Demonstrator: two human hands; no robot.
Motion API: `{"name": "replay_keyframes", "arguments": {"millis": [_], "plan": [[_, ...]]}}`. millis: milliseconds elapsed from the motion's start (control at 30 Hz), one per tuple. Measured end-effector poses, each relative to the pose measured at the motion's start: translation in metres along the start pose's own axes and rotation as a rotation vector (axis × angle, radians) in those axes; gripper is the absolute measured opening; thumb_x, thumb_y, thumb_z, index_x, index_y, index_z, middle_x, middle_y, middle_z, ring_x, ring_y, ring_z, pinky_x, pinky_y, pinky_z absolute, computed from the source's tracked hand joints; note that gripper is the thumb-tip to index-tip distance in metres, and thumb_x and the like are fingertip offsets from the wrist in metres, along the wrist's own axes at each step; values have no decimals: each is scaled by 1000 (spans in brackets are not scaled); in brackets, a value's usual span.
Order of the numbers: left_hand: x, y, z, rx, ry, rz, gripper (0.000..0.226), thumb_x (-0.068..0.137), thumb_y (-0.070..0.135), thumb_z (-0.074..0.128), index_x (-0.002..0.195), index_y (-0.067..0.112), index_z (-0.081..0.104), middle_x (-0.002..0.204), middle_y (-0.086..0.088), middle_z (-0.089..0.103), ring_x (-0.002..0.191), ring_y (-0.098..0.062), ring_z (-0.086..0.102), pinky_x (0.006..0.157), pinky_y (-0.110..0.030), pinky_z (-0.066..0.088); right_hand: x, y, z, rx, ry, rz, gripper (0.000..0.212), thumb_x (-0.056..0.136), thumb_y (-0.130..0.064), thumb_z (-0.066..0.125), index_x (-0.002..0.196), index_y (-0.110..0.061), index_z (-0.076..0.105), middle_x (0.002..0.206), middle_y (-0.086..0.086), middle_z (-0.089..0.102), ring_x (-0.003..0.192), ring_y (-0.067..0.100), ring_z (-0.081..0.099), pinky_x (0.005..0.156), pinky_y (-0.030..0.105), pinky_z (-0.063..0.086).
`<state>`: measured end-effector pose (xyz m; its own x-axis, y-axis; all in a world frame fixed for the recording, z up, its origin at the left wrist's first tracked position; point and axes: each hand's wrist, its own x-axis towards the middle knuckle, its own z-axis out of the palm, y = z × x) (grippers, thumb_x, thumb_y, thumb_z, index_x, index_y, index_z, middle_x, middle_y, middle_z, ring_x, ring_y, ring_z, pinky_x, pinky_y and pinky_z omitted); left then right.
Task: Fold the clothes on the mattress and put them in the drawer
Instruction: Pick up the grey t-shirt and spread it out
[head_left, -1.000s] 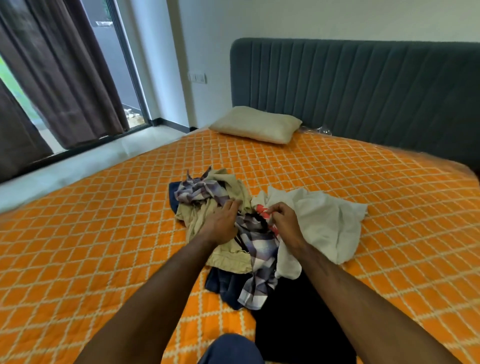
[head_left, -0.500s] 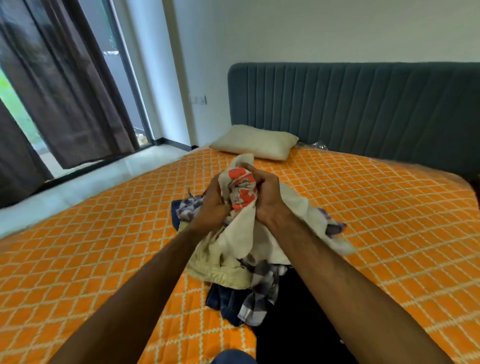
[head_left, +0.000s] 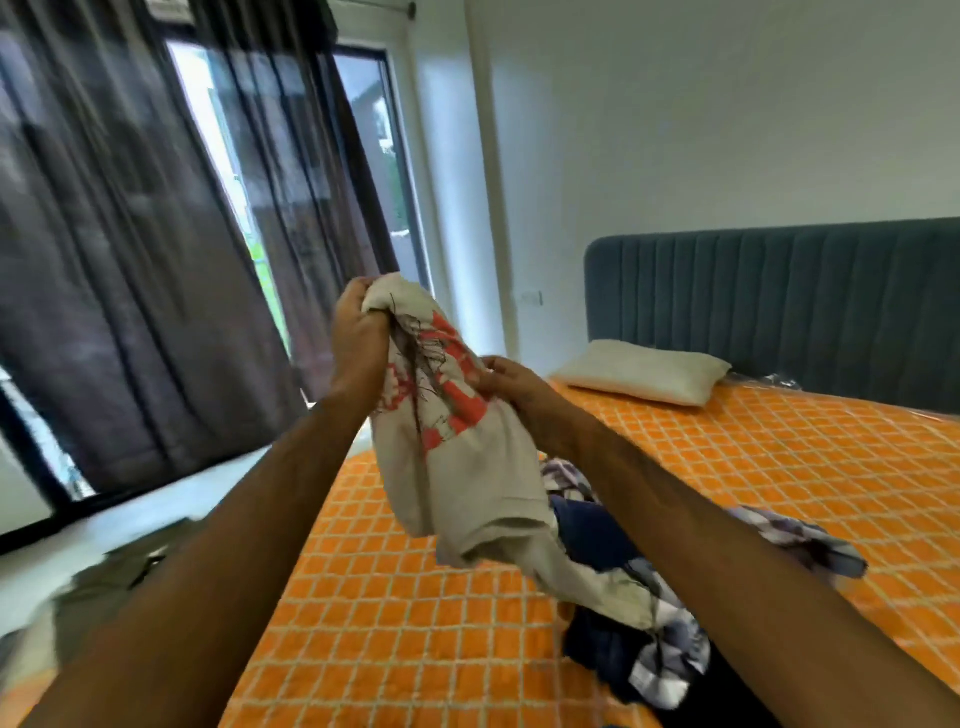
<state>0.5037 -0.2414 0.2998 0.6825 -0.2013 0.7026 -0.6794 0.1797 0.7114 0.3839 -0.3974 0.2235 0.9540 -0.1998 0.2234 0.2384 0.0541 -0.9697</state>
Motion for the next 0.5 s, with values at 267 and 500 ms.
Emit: {"name": "replay_keyframes", "arguments": {"millis": [267, 500], "plan": [[10, 14, -180, 405, 22, 18, 11, 89, 11, 58, 94, 19, 64, 96, 0, 70, 90, -15, 63, 81, -35, 51, 32, 27, 116, -404, 81, -107, 11, 95, -10, 66, 100, -15, 73, 91, -3, 74, 94, 19, 71, 72, 26, 57], [-24, -9, -334, 1054, -289, 18, 24, 79, 24, 82, 80, 33, 60, 83, 4, 63, 78, -20, 64, 68, -35, 49, 63, -9, 142, -709, 398, -410, 18, 89, -2, 59, 97, -12, 71, 94, 3, 70, 81, 14, 60, 70, 28, 49]]}}
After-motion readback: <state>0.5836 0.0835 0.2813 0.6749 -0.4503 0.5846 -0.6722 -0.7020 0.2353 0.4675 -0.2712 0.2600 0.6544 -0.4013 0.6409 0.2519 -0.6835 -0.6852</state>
